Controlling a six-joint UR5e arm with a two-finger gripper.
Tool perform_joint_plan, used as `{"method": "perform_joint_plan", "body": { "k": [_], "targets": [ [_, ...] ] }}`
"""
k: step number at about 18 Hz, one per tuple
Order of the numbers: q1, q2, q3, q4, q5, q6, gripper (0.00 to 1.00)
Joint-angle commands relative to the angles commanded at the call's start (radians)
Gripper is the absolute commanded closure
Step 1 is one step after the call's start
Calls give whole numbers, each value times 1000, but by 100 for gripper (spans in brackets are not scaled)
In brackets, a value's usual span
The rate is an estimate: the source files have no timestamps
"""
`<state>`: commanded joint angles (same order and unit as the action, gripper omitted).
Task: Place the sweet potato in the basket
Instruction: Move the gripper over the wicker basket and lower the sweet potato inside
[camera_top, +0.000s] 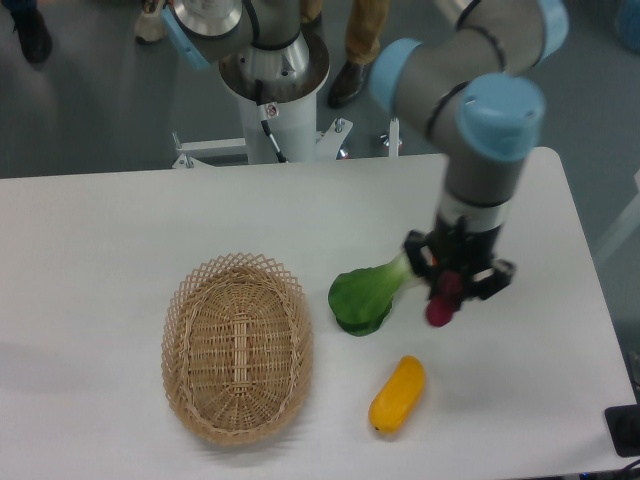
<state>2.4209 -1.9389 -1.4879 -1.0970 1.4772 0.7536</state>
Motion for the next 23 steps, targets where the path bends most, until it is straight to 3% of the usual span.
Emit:
{"method": "perform_joint_plan", "body": {
  "k": [3,6,9,13,23],
  "targets": [
    [-78,6,-58,51,2,-106,70],
    [-132,2,-118,118,15,-131,70],
    [-196,-47,-141,186,58,-132,70],
    [-240,-100,-155,196,103,-134,70],
    [-298,-158,-173,238,106,-131,69]
  ]
}}
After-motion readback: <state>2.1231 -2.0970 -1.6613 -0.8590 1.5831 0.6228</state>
